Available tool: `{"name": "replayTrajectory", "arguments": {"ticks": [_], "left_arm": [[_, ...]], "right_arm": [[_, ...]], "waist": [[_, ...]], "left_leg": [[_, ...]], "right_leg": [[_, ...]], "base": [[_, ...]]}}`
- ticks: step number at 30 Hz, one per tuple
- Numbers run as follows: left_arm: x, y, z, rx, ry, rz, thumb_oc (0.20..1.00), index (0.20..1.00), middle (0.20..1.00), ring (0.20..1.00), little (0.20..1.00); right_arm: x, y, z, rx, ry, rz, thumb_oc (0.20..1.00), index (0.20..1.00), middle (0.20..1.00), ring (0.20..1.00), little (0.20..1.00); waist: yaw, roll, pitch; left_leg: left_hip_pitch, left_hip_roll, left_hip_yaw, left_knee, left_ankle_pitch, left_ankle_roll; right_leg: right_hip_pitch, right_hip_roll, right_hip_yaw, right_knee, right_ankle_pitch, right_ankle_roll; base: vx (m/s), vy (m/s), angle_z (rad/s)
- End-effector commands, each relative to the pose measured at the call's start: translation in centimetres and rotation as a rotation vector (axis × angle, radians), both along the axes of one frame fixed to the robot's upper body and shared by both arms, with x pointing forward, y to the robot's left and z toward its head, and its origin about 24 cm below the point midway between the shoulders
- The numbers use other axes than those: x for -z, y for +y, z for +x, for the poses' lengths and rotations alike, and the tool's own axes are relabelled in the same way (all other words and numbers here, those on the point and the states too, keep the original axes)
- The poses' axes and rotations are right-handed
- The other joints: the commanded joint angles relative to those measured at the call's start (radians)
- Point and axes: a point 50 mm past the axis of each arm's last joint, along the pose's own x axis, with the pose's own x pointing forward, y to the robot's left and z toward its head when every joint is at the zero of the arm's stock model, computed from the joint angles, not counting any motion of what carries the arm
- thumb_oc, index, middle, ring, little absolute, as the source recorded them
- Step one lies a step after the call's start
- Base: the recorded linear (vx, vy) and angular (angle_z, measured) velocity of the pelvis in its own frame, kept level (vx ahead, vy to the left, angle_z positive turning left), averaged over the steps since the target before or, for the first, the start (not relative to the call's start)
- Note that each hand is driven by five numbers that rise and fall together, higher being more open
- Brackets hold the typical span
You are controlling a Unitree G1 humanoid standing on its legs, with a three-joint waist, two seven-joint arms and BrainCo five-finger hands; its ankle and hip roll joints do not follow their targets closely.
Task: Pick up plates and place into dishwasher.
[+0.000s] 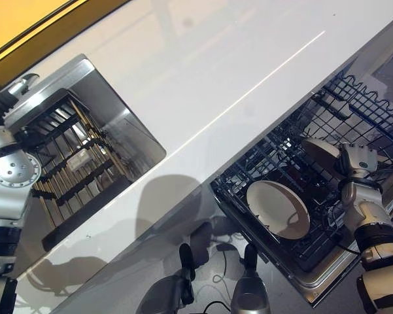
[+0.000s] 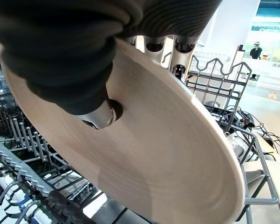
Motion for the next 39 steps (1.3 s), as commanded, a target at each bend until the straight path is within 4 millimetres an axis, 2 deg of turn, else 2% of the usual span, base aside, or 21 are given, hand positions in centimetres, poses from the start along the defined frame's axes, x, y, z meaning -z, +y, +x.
{"name": "replayTrajectory", "arguments": {"ticks": [1,2,3,4,5,10,20,31,39], "left_arm": [[-3.5,0.5,0.2,-0.006,-0.099,0.010,1.000,1.000,1.000,1.000,1.000],[-3.6,0.5,0.2,-0.006,-0.102,0.011,1.000,1.000,1.000,1.000,1.000],[-3.7,0.4,0.2,-0.006,-0.106,0.011,1.000,1.000,1.000,1.000,1.000],[-3.8,0.4,0.3,-0.005,-0.109,0.011,1.000,1.000,1.000,1.000,1.000],[-3.8,0.4,0.3,-0.006,-0.111,0.011,1.000,1.000,1.000,1.000,1.000],[-3.8,0.3,0.4,0.000,-0.113,0.006,1.000,1.000,1.000,1.000,1.000],[-2.4,0.6,0.2,0.009,-0.089,-0.014,1.000,1.000,1.000,1.000,1.000],[0.2,1.7,-1.1,-0.024,-0.036,-0.030,1.000,1.000,1.000,1.000,1.000],[2.5,2.4,-2.4,-0.049,0.005,-0.053,1.000,1.000,1.000,1.000,1.000]], "right_arm": [[9.0,1.7,-2.4,-0.007,0.457,0.055,0.200,0.200,0.200,0.200,0.200],[9.0,1.8,-2.3,-0.005,0.449,0.061,0.228,0.228,0.228,0.228,0.228],[9.0,2.0,-2.1,-0.004,0.445,0.067,0.598,0.598,0.598,0.598,0.598],[8.9,2.0,-2.0,-0.003,0.441,0.073,0.915,0.915,0.915,0.915,0.915],[8.9,2.1,-1.9,0.000,0.432,0.078,1.000,1.000,1.000,1.000,1.000],[9.1,2.2,-1.9,0.014,0.412,0.102,1.000,1.000,1.000,1.000,1.000],[10.0,1.9,-3.0,0.048,0.334,0.204,1.000,1.000,1.000,1.000,1.000],[7.3,1.6,-3.7,0.055,0.109,0.206,1.000,1.000,1.000,1.000,1.000],[4.3,1.2,-4.6,0.059,-0.070,0.170,1.000,1.000,1.000,1.000,1.000]], "waist": [[0.047,0.019,0.008],[0.048,0.019,0.012],[0.049,0.020,0.016],[0.049,0.022,0.019],[0.049,0.023,0.021],[0.049,0.028,0.027],[0.046,0.024,0.005],[0.020,0.003,-0.032],[-0.008,0.002,-0.067]], "left_leg": [[-0.135,0.026,-0.019,0.022,0.026,-0.048],[-0.139,0.025,-0.019,0.021,0.027,-0.047],[-0.142,0.023,-0.019,0.018,0.028,-0.045],[-0.144,0.021,-0.019,0.015,0.030,-0.044],[-0.145,0.021,-0.019,0.013,0.031,-0.043],[-0.144,0.012,-0.016,0.002,0.032,-0.039],[-0.115,0.014,-0.011,-0.002,0.027,-0.039],[-0.065,0.029,-0.005,-0.003,0.023,-0.044],[-0.029,0.029,-0.001,-0.007,0.016,-0.044]], "right_leg": [[-0.134,-0.125,-0.017,0.206,-0.095,0.070],[-0.139,-0.125,-0.017,0.206,-0.093,0.070],[-0.143,-0.125,-0.017,0.206,-0.092,0.069],[-0.147,-0.124,-0.017,0.207,-0.090,0.069],[-0.150,-0.125,-0.018,0.208,-0.089,0.069],[-0.155,-0.128,-0.020,0.208,-0.088,0.070],[-0.129,-0.130,-0.029,0.198,-0.085,0.070],[-0.085,-0.109,-0.024,0.181,-0.083,0.067],[-0.061,-0.104,-0.010,0.173,-0.086,0.066]], "base": [[-0.03,-0.017,0.03],[-0.04,-0.008,0.01],[-0.04,-0.001,0.03],[-0.03,0.008,0.04],[-0.02,0.011,0.04],[-0.01,0.028,-0.01],[0.01,0.010,0.02],[0.02,0.003,-0.01],[0.04,0.039,-0.03]]}}
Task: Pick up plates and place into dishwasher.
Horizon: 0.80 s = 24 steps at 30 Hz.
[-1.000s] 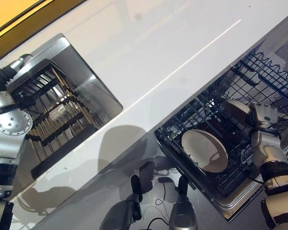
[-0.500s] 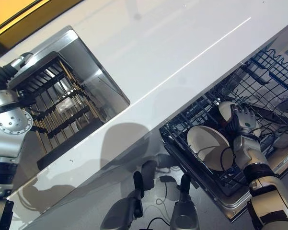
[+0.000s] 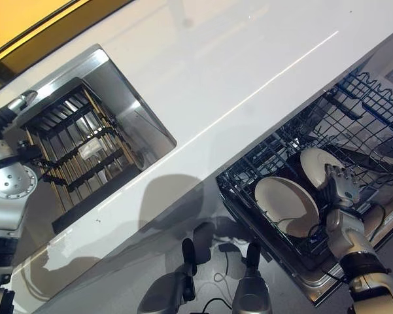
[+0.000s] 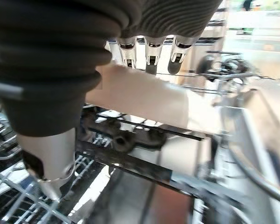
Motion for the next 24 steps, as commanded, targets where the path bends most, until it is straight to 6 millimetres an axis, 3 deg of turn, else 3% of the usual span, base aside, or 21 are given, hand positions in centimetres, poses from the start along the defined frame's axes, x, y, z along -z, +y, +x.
{"name": "replayTrajectory", "arguments": {"ticks": [1,16,20,24], "left_arm": [[-0.3,0.4,-1.0,0.001,-0.087,-0.028,1.000,1.000,1.000,1.000,1.000],[3.5,1.3,-3.3,-0.045,0.010,-0.077,1.000,1.000,1.000,1.000,1.000],[4.5,1.6,-3.9,-0.058,0.037,-0.100,1.000,1.000,1.000,1.000,1.000],[6.3,1.6,-4.4,-0.071,0.063,-0.132,1.000,1.000,1.000,1.000,1.000]], "right_arm": [[-1.6,-0.6,-0.8,0.011,-0.079,-0.093,1.000,1.000,1.000,1.000,1.000],[-4.6,-2.2,-3.6,0.052,-0.207,-0.153,1.000,1.000,1.000,1.000,1.000],[-5.9,-1.1,-4.0,0.025,-0.471,0.022,1.000,1.000,1.000,1.000,1.000],[-5.7,0.4,-4.5,-0.005,-0.638,0.203,1.000,1.000,1.000,1.000,1.000]], "waist": [[-0.026,-0.004,-0.082],[-0.056,-0.002,-0.167],[-0.069,0.010,-0.177],[-0.084,0.032,-0.186]], "left_leg": [[-0.042,0.035,0.002,0.018,-0.019,-0.052],[0.037,0.028,0.018,0.011,-0.039,-0.055],[0.053,0.025,0.021,0.011,-0.044,-0.055],[0.062,0.017,0.029,0.014,-0.051,-0.050]], "right_leg": [[-0.066,-0.097,0.006,0.177,-0.110,0.065],[-0.008,-0.101,0.020,0.172,-0.124,0.070],[-0.002,-0.099,0.028,0.183,-0.133,0.068],[-0.014,-0.096,0.040,0.218,-0.159,0.064]], "base": [[0.04,0.073,-0.03],[0.07,0.058,-0.06],[0.06,0.074,-0.06],[0.05,0.137,-0.09]]}}
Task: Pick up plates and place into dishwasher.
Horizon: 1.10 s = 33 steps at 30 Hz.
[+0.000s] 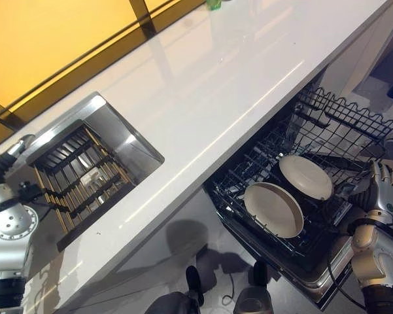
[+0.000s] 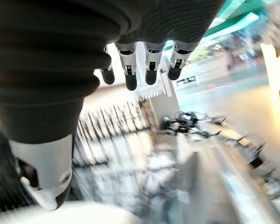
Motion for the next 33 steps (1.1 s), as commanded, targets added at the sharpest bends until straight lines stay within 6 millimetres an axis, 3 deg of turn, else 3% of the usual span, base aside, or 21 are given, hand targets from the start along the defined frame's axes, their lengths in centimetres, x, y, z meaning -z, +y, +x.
{"name": "replayTrajectory", "arguments": {"ticks": [1,9,19,33], "left_arm": [[-0.3,0.8,-0.5,-0.035,-0.054,0.025,1.000,1.000,1.000,1.000,1.000],[1.9,-0.2,0.0,-0.014,0.010,-0.057,1.000,1.000,1.000,1.000,1.000],[1.6,-1.7,2.0,0.030,-0.003,-0.093,1.000,1.000,1.000,1.000,1.000],[0.6,-3.3,3.7,0.086,-0.023,-0.103,1.000,1.000,1.000,1.000,1.000]], "right_arm": [[-2.0,1.3,0.0,-0.082,-0.226,0.086,1.000,1.000,1.000,1.000,1.000],[-0.3,1.9,0.4,-0.138,-0.324,0.362,1.000,1.000,1.000,1.000,1.000],[-1.0,1.8,1.5,-0.123,-0.551,0.501,1.000,1.000,1.000,1.000,1.000],[0.4,3.1,3.6,-0.288,-0.511,0.766,1.000,1.000,1.000,1.000,1.000]], "waist": [[-0.017,-0.011,-0.065],[-0.023,0.055,-0.019],[-0.034,0.096,0.067],[-0.035,0.103,0.133]], "left_leg": [[-0.024,0.019,-0.012,0.021,-0.026,-0.048],[-0.071,0.011,-0.032,0.175,-0.067,-0.040],[-0.198,-0.016,-0.034,0.333,-0.113,-0.008],[-0.357,-0.027,-0.058,0.557,-0.197,0.015]], "right_leg": [[-0.073,-0.091,-0.009,0.236,-0.159,0.051],[-0.134,-0.107,0.026,0.447,-0.265,-0.002],[-0.298,-0.142,0.065,0.703,-0.351,-0.041],[-0.474,-0.173,0.139,0.951,-0.436,-0.094]], "base": [[0.06,0.171,-0.02],[0.10,0.196,-0.13],[-0.02,0.140,-0.11],[0.03,0.066,0.00]]}}
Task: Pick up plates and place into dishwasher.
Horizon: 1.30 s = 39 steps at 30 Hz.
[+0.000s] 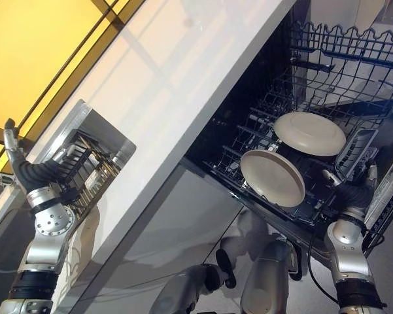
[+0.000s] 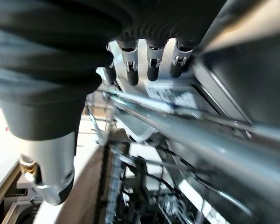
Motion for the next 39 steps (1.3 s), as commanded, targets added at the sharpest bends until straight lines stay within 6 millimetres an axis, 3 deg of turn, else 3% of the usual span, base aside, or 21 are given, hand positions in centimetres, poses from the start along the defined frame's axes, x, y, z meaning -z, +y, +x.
{"name": "replayTrajectory", "arguments": {"ticks": [1,7,18,26,31,39], "left_arm": [[-1.4,0.6,0.0,-0.029,-0.059,0.004,1.000,1.000,1.000,1.000,1.000],[-1.5,-0.4,0.6,0.007,-0.061,0.003,1.000,1.000,1.000,1.000,1.000],[-1.4,-0.9,0.7,0.018,-0.078,-0.013,1.000,1.000,1.000,1.000,1.000],[0.2,-1.9,0.3,0.054,-0.040,-0.041,1.000,1.000,1.000,1.000,1.000],[0.3,-2.5,0.4,0.068,-0.034,-0.056,1.000,1.000,1.000,1.000,1.000],[0.4,-2.9,0.2,0.110,-0.026,-0.058,1.000,1.000,1.000,1.000,1.000]], "right_arm": [[-1.6,0.8,1.3,-0.092,-0.119,0.040,1.000,1.000,1.000,1.000,1.000],[-0.5,2.8,2.3,-0.192,-0.116,0.112,1.000,1.000,1.000,1.000,1.000],[-0.3,5.6,3.5,-0.295,-0.142,0.177,1.000,1.000,1.000,1.000,1.000],[-0.1,9.0,3.9,-0.438,-0.105,0.171,1.000,1.000,1.000,1.000,1.000],[-1.1,11.5,4.9,-0.523,-0.097,0.127,1.000,1.000,1.000,1.000,1.000],[-4.7,14.5,7.8,-0.581,-0.154,0.033,1.000,1.000,1.000,1.000,1.000]], "waist": [[-0.013,-0.007,-0.011],[-0.015,-0.016,0.014],[-0.025,0.005,0.036],[-0.011,0.015,0.032],[0.008,0.024,0.032],[0.075,0.038,0.021]], "left_leg": [[-0.117,0.026,-0.071,0.047,0.033,0.019],[-0.196,0.019,-0.063,0.176,-0.022,0.025],[-0.263,0.002,-0.046,0.321,-0.087,0.027],[-0.244,-0.016,-0.050,0.318,-0.088,0.019],[-0.226,-0.031,-0.054,0.281,-0.072,0.020],[-0.233,-0.071,-0.066,0.279,-0.080,0.021]], "right_leg": [[-0.008,-0.019,-0.011,0.135,-0.074,-0.078],[-0.076,-0.023,0.014,0.235,-0.119,-0.090],[-0.135,-0.034,0.047,0.345,-0.164,-0.103],[-0.109,-0.053,0.045,0.357,-0.174,-0.102],[-0.096,-0.061,0.036,0.344,-0.174,-0.102],[-0.084,-0.080,0.003,0.333,-0.164,-0.106]], "base": [[0.00,0.000,0.00],[0.01,0.004,0.01],[0.03,0.041,0.01],[0.14,0.096,0.04],[0.10,0.115,0.04],[0.03,0.050,0.09]]}}
